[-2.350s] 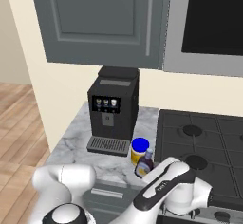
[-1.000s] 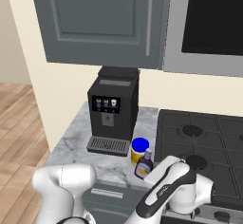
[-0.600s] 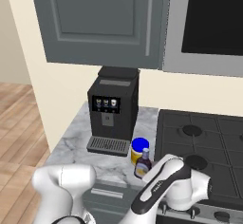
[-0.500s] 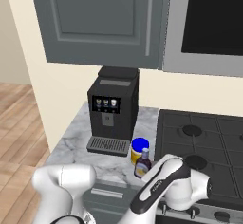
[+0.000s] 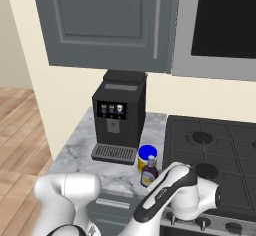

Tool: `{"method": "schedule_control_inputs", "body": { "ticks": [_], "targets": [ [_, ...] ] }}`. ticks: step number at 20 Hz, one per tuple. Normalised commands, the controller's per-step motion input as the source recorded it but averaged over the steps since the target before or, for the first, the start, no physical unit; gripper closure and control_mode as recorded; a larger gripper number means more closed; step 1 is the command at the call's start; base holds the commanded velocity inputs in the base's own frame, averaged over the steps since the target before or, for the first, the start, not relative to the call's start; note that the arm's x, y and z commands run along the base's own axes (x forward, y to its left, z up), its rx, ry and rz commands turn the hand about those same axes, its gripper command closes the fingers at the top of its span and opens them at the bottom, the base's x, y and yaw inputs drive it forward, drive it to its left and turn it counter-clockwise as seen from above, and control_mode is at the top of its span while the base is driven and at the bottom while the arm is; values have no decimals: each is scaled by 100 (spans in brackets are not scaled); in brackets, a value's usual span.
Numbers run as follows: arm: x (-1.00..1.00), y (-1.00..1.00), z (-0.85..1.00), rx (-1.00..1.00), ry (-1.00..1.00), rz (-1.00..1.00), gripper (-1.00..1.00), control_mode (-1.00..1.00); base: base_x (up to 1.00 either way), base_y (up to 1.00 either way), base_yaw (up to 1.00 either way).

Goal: Take 2 condiments from the cabinet and move them on the counter near the stove.Make sure the condiments are lined up with each other, next to each other.

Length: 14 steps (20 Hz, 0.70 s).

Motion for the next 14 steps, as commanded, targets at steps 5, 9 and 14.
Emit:
{"method": "schedule_control_inputs", "body": {
  "ticks": [5,9,14],
  "targets": [
    [0,16,-3,0,-1,0,100,-100,0,0,0],
    [0,11,-1,0,-1,0,100,-100,0,0,0],
    [5,1,0,0,0,0,100,-100,0,0,0]
  ]
}}
